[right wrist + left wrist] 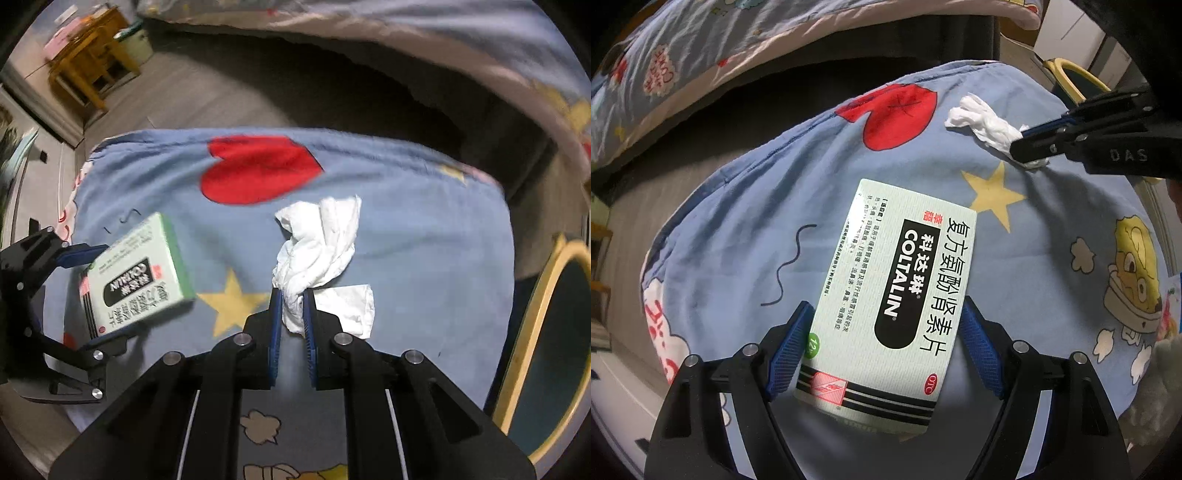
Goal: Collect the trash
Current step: 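Carry the medicine box and tissue over the bin and open both tools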
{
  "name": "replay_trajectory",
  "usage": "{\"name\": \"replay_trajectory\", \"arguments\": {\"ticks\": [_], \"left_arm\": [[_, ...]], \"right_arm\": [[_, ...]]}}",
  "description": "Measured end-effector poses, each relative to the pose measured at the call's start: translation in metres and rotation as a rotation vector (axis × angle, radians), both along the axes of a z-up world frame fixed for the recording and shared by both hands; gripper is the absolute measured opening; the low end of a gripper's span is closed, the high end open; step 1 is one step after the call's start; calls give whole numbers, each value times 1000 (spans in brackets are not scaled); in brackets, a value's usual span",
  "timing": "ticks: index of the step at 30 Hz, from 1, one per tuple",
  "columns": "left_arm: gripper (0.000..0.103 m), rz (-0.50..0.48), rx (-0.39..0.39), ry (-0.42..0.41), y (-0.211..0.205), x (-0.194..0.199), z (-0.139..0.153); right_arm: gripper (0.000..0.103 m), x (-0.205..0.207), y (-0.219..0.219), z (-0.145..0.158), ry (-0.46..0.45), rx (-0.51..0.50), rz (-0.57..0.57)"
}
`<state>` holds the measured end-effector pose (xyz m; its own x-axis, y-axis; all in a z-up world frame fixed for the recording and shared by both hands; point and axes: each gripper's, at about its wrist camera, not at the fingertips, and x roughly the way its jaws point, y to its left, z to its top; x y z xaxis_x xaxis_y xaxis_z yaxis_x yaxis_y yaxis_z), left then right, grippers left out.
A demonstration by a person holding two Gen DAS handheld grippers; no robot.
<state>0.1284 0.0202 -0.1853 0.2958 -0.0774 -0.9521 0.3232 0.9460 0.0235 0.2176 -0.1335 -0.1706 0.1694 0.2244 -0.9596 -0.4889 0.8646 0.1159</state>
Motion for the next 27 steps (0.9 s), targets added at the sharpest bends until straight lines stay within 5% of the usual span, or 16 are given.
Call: {"name": "replay_trajectory", "arguments": {"ticks": [2,4,8,9,11,13,27], "left_arm": [[79,2,-4,0,-1,0,0],[79,1,5,2,-4,0,-1],[78,-11,25,11,-10,2,-4],[78,-15,22,13,-12,2,-3],[77,-14,28,14,-15,4,-2],[77,-18,28,6,-22,4,2],[77,-70,-52,-147,-120,18,67]], "right_arm": [[25,0,0,0,-22,-8,-3],[52,-1,2,1,-56,-23,-9],[56,-1,-1,-7,-48,-14,-27],[56,-2,-2,-8,-39,-16,-21],[38,-4,-3,-8,-49,-35,-10],[12,-2,-12,-3,-20,14,-40],[12,-9,-129,82,-152,131,-203]]}}
